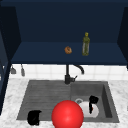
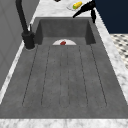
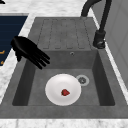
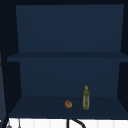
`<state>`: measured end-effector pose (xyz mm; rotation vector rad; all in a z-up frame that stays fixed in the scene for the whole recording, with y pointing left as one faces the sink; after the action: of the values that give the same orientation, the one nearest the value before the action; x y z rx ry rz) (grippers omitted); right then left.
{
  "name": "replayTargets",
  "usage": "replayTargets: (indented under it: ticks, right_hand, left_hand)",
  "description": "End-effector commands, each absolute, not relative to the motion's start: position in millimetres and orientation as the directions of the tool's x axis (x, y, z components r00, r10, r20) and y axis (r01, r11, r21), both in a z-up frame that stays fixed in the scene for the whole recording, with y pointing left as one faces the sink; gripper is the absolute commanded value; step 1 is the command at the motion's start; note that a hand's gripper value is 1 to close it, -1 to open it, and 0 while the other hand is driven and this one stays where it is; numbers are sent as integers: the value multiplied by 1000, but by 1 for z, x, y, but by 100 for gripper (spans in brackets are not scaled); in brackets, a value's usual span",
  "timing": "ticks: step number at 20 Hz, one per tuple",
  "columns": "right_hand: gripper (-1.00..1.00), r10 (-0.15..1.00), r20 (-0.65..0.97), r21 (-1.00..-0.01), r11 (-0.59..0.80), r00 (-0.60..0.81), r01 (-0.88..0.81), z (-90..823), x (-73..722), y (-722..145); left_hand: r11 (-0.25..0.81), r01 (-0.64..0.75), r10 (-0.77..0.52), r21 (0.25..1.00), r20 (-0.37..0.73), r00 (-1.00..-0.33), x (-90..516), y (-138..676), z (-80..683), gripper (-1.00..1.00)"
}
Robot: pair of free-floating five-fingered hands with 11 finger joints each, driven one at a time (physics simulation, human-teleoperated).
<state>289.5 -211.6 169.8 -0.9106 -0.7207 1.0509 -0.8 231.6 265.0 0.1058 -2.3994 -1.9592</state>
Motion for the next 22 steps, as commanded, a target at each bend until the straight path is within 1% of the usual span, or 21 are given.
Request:
replayTargets:
  ticks: [1,9,17,22]
  right_hand:
    - [-100,939,20,-873,185,344,-452,144,294,-209]
    - [-100,938,81,-897,217,338,-386,77,317,-214]
    - [-100,939,74,-889,215,337,-405,28,364,-242]
    - [-100,933,83,-875,236,350,-422,-1,403,-247]
  left_hand:
    - [199,-26,-79,980,-11,-997,-1,232,265,0]
    - [199,-26,-79,980,-11,-997,-1,232,265,0]
    - [199,-26,-79,980,-11,-997,-1,232,265,0]
    - [199,-26,-79,980,-11,-997,-1,232,265,0]
